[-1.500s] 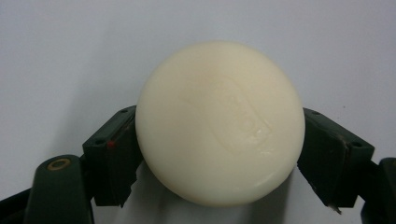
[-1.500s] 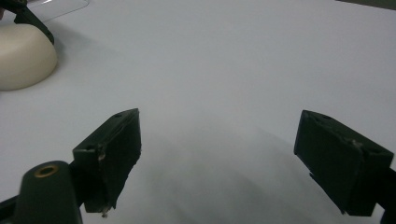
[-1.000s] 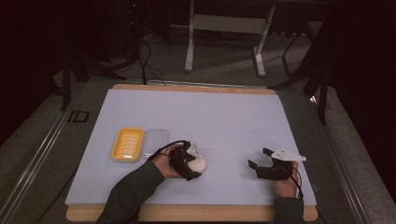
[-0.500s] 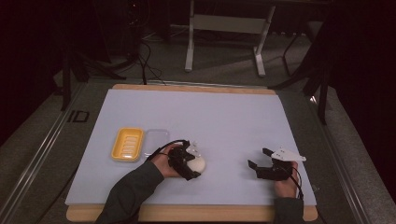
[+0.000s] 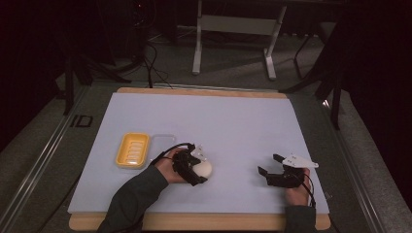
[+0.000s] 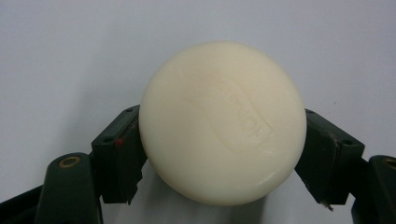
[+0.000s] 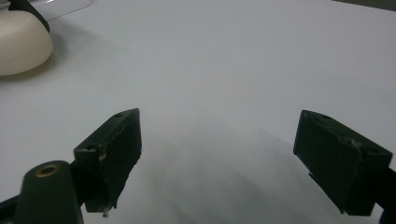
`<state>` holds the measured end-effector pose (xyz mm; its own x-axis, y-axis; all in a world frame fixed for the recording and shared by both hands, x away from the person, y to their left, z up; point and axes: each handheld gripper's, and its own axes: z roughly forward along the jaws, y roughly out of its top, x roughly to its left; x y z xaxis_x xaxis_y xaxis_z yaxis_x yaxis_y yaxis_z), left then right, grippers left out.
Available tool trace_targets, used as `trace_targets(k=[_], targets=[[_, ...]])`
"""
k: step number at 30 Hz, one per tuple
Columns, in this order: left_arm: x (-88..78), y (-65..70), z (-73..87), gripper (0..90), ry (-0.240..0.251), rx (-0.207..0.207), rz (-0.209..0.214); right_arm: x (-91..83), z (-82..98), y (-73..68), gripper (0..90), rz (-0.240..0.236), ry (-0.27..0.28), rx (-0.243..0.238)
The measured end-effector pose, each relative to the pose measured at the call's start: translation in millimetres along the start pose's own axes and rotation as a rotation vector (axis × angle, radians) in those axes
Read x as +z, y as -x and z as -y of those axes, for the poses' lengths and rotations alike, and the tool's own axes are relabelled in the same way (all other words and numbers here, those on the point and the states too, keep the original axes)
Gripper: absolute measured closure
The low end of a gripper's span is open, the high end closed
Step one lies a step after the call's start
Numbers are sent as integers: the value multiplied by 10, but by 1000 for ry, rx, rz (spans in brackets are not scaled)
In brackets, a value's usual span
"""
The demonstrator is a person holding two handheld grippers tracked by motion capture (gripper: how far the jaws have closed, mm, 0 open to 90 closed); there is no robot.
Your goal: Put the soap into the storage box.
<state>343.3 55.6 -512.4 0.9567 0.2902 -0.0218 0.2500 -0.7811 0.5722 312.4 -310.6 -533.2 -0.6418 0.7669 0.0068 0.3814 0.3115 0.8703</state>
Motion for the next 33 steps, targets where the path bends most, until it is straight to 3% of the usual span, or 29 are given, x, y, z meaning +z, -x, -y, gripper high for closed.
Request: trace_targets(k=[33], targets=[[-354, -153, 103, 253, 34, -55, -45, -8, 3, -3, 149, 0, 6, -1]])
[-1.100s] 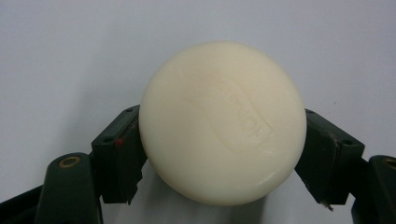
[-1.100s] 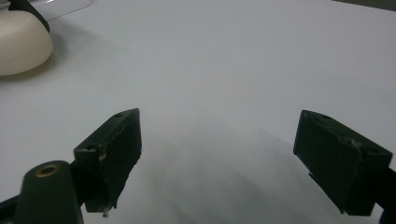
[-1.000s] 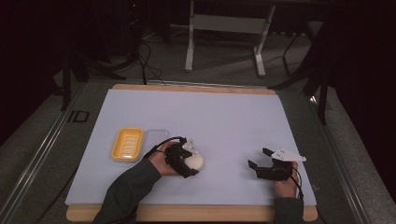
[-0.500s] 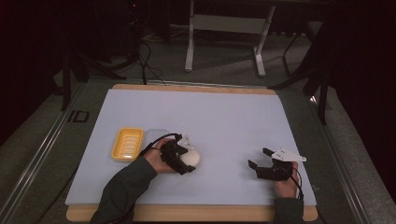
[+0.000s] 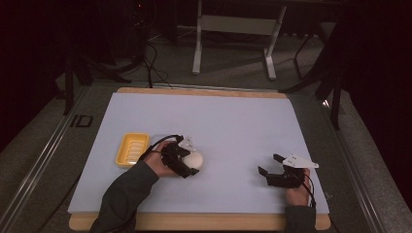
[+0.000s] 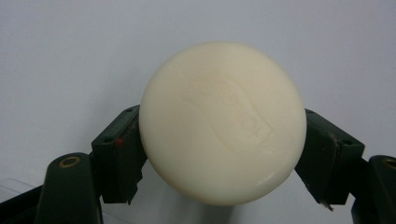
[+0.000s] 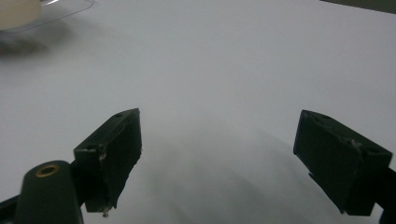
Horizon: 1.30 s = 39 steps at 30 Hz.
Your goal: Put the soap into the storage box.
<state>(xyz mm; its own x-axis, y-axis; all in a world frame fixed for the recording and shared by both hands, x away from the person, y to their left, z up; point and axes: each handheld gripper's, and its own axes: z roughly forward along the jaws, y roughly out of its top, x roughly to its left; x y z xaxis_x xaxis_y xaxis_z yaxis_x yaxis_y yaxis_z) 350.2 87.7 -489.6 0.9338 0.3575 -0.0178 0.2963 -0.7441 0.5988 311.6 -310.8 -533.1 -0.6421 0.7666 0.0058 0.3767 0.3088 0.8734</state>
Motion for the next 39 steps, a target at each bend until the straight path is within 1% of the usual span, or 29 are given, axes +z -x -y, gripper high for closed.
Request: trace_targets(k=[5, 15, 27, 34, 38, 39], targets=[[-37, -23, 16, 253, -2, -8, -3, 0, 0, 0, 149, 0, 0, 0], [-113, -68, 54, 253, 11, -26, -13, 0, 0, 0, 149, 0, 1, 0], [-262, -148, 116, 253, 25, -51, -37, 0, 0, 0, 149, 0, 1, 0], [-321, -200, 167, 254, 35, -82, -54, -1, 0, 2, 149, -2, 0, 2], [-367, -230, 196, 253, 31, -86, -66, -1, 1, 2, 149, -3, 1, 3], [-373, -234, 204, 254, 36, -92, -66, -1, 0, 2, 149, -3, 1, 2]])
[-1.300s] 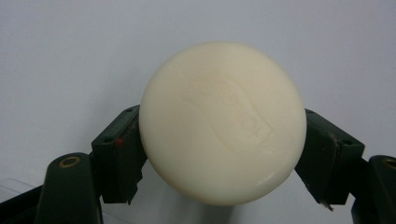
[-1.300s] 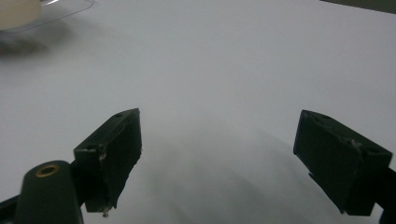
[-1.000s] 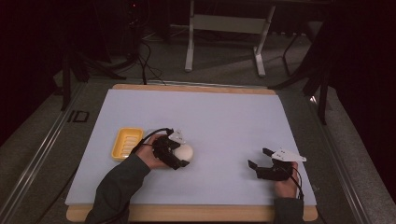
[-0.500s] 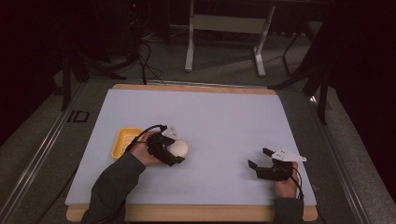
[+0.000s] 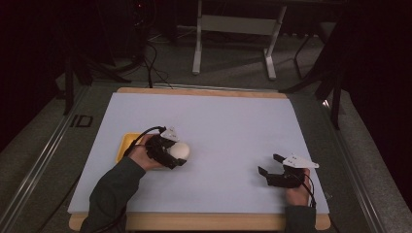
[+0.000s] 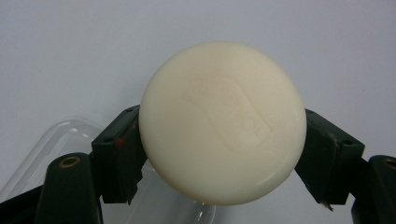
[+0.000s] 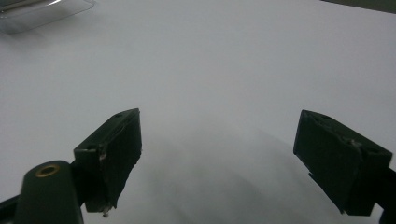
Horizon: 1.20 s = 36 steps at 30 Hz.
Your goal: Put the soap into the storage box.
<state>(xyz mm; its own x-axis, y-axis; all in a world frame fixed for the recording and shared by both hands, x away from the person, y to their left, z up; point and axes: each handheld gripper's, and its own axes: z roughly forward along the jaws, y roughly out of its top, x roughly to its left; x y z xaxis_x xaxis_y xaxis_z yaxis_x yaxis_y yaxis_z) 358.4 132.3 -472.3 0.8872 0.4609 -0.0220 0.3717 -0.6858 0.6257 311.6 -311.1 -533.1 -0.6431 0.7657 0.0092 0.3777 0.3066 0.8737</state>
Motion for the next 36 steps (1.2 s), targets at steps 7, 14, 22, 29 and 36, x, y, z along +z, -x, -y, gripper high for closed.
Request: trace_targets(k=[7, 14, 22, 29, 36], targets=[[-63, -30, 41, 253, 2, -10, -29, -1, 0, -1, 149, 1, 1, 0], [-122, -71, 73, 253, 2, -27, -41, -2, 1, -1, 149, 0, 5, 0], [-185, -108, 99, 254, -2, -43, -64, -6, 2, 3, 149, -1, 7, 4], [-248, -136, 134, 254, -1, -52, -86, -9, 3, 6, 149, -2, 9, 5], [-291, -181, 188, 253, -8, -69, -102, -13, 5, 10, 149, -5, 14, 8]])
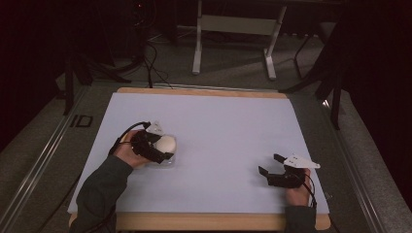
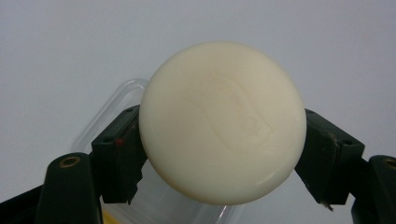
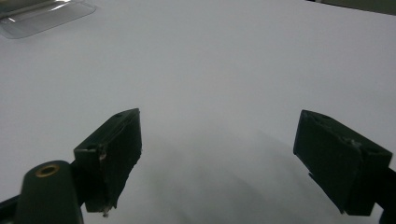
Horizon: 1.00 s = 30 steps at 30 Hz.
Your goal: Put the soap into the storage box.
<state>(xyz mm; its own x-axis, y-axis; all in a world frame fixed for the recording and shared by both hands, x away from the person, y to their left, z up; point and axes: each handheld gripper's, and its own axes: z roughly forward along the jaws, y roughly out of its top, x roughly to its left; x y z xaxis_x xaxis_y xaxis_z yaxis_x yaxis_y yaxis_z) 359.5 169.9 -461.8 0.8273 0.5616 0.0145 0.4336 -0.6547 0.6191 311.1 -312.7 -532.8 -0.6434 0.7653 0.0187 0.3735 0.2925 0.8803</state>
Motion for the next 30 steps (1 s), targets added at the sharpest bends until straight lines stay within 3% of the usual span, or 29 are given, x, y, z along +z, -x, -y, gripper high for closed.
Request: trace_targets(k=[30], targets=[[-217, -213, 259, 253, -6, -79, -55, -2, 2, 9, 149, -4, 2, 5]])
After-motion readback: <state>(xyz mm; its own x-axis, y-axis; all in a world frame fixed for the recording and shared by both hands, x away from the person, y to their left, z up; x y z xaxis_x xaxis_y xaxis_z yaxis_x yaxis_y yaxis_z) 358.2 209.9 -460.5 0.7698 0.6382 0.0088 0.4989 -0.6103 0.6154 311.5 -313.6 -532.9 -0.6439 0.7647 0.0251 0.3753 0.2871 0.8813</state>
